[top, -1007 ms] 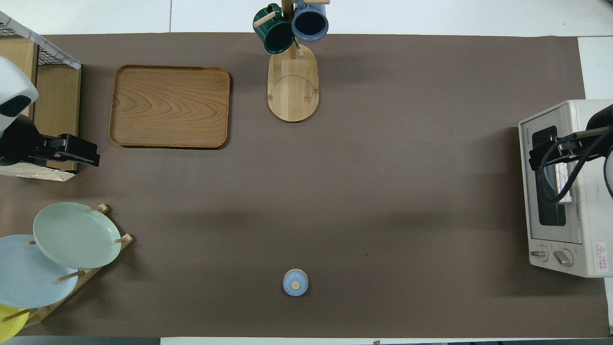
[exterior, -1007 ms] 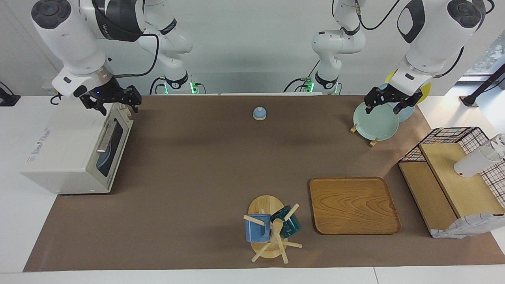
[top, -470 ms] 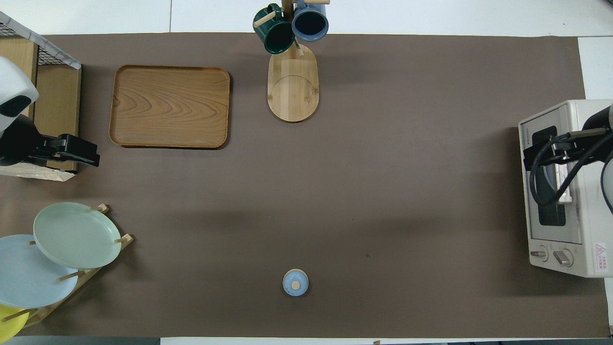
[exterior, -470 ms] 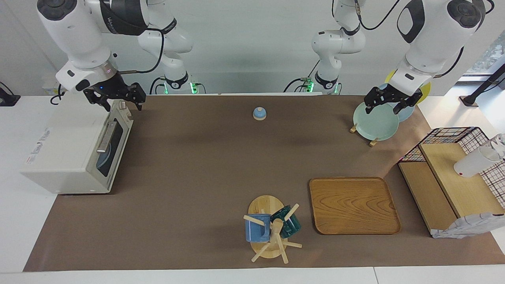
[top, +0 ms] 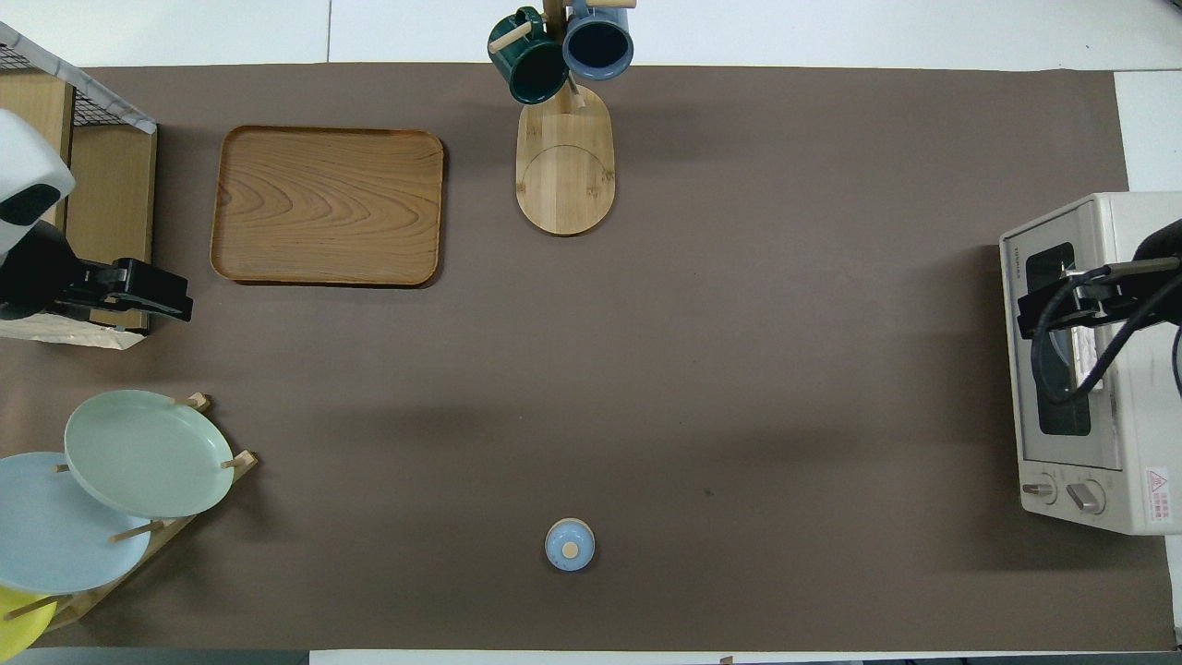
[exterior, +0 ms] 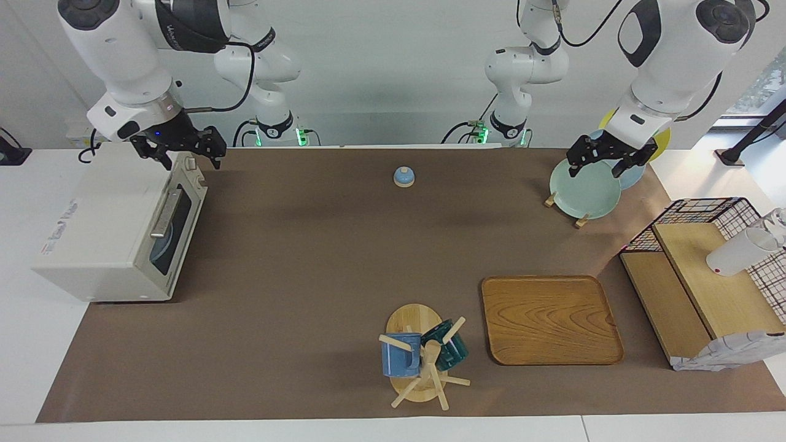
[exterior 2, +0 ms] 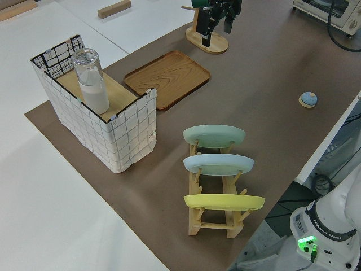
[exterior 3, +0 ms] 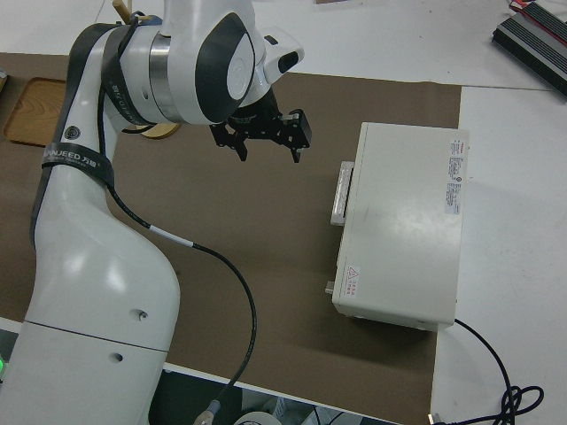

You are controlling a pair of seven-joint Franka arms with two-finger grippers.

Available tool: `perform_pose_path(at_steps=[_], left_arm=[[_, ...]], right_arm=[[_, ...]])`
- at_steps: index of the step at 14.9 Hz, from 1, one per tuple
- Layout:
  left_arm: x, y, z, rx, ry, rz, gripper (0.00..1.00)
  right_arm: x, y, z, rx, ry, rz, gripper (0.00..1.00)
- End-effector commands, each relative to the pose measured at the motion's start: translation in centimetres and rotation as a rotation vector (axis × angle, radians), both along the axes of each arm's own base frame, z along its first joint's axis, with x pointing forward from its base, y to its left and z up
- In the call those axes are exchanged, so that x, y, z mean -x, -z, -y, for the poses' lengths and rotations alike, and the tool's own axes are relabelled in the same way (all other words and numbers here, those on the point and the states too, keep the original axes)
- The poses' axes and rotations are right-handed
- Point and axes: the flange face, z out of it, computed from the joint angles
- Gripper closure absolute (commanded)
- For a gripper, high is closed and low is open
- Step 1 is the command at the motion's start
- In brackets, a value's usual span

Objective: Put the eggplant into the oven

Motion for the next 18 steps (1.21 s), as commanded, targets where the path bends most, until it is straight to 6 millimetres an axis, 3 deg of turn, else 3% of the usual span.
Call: perform_pose_path(at_steps=[1, 4, 18], left_arm=[[0.41, -0.30, -0.19, -0.005, -0.010, -0.003, 0.00], [0.41, -0.30, -0.19, -0.005, -0.010, -0.003, 0.00], [0.41, -0.30, -0.19, -0.005, -0.010, -0.003, 0.00]], right_arm=[[1.05, 0.04, 0.04, -0.015, 0.011, -0.001, 0.00], [0.46, 0.23, 0.85, -0.022, 0.034, 0.023, 0.00], [0.20, -0.73, -0.06, -0.060, 0.022, 0.050, 0.00]])
